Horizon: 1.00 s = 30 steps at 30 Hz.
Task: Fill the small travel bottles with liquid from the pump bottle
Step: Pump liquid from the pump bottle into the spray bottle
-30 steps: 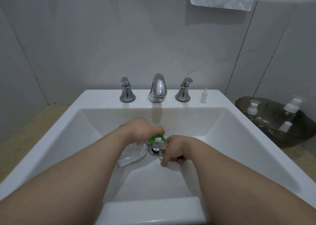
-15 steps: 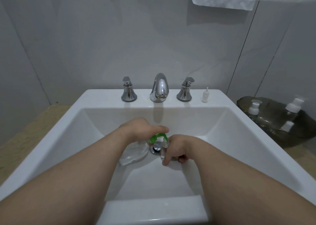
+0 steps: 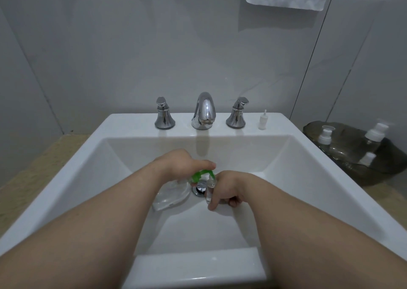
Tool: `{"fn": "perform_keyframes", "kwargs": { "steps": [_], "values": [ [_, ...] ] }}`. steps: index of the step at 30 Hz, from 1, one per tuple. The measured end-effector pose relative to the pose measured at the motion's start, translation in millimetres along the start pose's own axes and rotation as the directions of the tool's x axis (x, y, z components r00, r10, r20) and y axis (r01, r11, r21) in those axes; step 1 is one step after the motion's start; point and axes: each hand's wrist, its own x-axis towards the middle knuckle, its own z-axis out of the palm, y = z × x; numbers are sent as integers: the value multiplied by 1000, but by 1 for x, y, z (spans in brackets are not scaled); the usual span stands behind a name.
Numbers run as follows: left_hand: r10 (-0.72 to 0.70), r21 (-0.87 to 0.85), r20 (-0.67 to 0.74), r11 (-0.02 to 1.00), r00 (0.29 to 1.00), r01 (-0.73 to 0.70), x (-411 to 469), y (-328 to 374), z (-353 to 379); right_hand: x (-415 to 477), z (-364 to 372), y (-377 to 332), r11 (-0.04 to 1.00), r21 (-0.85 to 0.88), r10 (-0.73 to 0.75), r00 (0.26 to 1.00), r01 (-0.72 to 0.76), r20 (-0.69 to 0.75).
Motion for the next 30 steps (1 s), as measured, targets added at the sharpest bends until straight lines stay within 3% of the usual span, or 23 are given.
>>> {"fn": "perform_keyframes", "kwargs": {
  "steps": [30],
  "values": [
    [-1, -7, 14, 1000, 1000, 1, 1, -2, 1, -2, -1, -1, 1000, -8, 3, 1000, -4, -8]
  ]
}}
